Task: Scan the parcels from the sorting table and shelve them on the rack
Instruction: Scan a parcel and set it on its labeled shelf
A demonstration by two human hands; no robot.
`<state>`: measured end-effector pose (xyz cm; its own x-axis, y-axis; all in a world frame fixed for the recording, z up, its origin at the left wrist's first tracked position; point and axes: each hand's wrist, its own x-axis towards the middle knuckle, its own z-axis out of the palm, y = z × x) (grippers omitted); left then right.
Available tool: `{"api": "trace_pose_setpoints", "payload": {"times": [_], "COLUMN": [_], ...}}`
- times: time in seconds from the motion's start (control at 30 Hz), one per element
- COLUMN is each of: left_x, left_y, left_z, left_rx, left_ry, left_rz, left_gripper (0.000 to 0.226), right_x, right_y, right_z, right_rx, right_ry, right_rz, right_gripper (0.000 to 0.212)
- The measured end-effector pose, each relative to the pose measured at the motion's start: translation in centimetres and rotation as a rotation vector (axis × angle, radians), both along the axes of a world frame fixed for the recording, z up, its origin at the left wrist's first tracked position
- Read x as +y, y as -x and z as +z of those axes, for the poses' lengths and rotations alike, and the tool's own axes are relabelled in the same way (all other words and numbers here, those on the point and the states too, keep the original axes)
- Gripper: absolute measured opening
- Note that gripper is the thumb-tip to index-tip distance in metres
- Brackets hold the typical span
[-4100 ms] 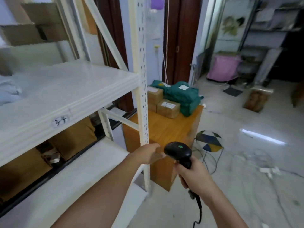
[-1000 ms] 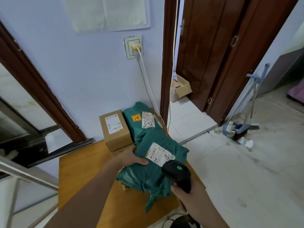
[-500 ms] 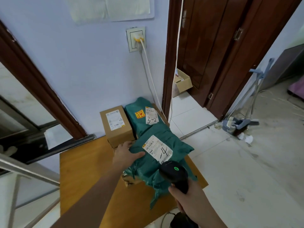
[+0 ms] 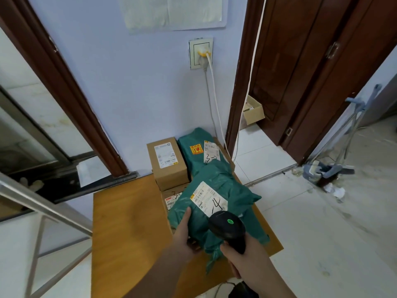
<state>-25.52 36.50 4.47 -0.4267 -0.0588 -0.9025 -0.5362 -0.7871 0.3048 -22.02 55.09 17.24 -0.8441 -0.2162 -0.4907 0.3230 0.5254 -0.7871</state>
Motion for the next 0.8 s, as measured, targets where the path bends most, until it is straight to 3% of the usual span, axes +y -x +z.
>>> {"api": "trace_pose_setpoints", "payload": {"times": [0.13,0.3,0.47,0.63,0.8], "left_x": [0.3,0.4,-0.8,-1.9,-1.8], "left_y": [-0.4,-0.7,-0.9,-0.4,0.0], "left_z": [-1.0,-1.7,-1.0,-0.1,0.6], "left_rx": [0.180,0.178,0.221,0.336,0.366], "left_ry": [-0.159,-0.040,0.142,0.301,0.342], "left_rz": [0.076,0.070,-0.046,-0.144,-0.194], "left_gripper": [0.080,0.103,0.075,0.106,0.079], "right_x": [0.4,0.6,0.6,0.1,-0.5], "right_y": [-0.3,-0.6,-0.5,-0.1,0.1], "right_z": [0.1,0.8,0.9,0.9,1.0], "right_rx": [-0.023,0.007,0.046,0.066,0.066], "right_ry": [0.024,0.028,-0.025,-0.033,-0.044], "right_rz": [-0.035,-0.077,-0.142,-0.152,-0.151], "right_gripper": [0.015,0.013,0.013,0.012,0.013]}}
